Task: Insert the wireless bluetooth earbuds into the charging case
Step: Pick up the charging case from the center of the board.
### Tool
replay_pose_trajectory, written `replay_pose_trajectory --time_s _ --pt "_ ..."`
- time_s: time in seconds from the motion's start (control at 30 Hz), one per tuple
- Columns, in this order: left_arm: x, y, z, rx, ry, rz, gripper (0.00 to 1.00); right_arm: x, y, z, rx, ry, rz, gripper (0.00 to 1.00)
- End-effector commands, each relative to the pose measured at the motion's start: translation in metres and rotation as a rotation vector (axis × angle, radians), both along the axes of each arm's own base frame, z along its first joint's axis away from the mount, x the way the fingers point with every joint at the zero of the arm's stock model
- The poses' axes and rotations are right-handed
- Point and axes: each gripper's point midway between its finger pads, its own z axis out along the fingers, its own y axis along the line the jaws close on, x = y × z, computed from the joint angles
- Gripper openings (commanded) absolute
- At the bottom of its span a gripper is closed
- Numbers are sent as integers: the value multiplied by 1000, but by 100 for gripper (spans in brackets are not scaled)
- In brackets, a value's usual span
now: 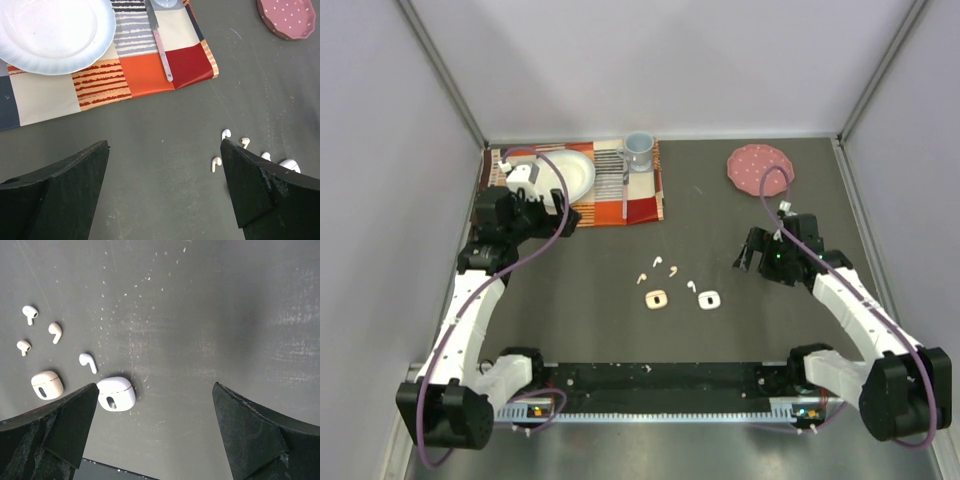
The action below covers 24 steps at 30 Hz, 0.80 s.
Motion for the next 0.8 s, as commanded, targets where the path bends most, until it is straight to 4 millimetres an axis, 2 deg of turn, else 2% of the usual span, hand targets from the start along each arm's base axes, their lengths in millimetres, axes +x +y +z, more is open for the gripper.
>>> replay_pose_trajectory --time_s 0.0,0.37,0.57,0.77 --pt "2 0 7 30 -41 -25 99 -7 7 -11 20 58 7 99" --pt "0 -9 4 -9 -43 -63 99 -24 22 -37 39 147 46 99" --pt "1 -9 2 -6 -39 -67 99 -27 51 -41 84 167 119 97" --pt "0 -5 1 4 -39 -48 99 -32 69 -53 38 200 173 93"
